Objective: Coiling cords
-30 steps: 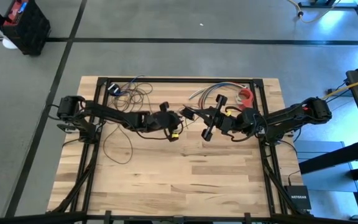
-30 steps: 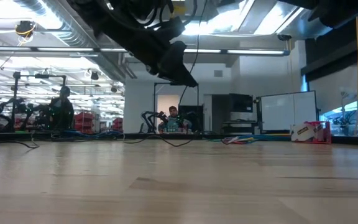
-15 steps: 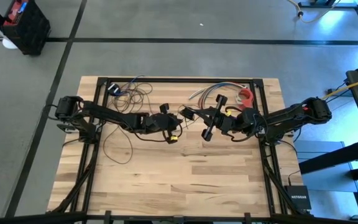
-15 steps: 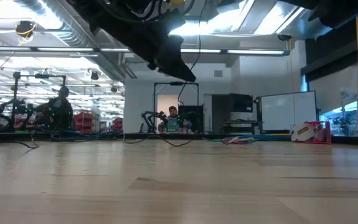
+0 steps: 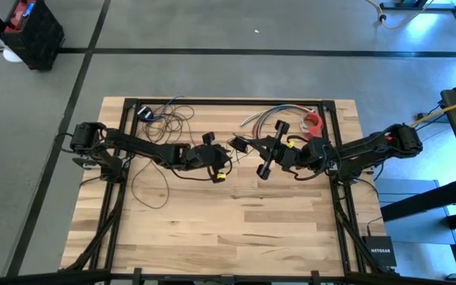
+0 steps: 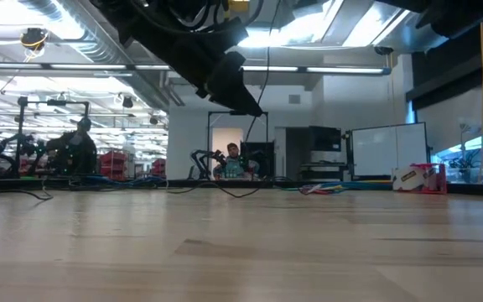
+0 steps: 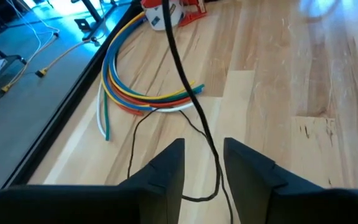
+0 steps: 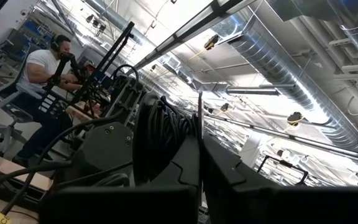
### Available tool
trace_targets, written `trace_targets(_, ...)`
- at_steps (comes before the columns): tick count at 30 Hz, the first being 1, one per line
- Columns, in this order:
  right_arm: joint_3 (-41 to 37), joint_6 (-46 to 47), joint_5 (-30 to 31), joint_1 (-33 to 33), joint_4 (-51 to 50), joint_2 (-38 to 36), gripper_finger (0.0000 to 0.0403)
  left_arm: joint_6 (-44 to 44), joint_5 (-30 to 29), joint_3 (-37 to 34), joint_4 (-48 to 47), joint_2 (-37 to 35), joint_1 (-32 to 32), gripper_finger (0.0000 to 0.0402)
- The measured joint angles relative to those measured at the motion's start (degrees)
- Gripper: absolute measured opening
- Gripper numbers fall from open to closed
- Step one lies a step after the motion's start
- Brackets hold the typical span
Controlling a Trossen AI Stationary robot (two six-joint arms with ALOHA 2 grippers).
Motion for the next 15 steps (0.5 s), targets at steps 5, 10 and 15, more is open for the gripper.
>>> trace_targets(5,0.0,0.0,0.0,0.0,0.0,0.0,0.0007,0.3,0.0,0.0,0.0,0.0,0.0,0.0093)
trace_targets(10,0.0,0.0,0.0,0.0,0.0,0.0,0.0007,1.6,0.0,0.0,0.0,0.0,0.0,0.0038)
trace_targets(15,0.0,0.0,0.0,0.0,0.0,0.0,0.0007,2.1,-0.1,0.0,0.8,0.0,0.2,0.0008)
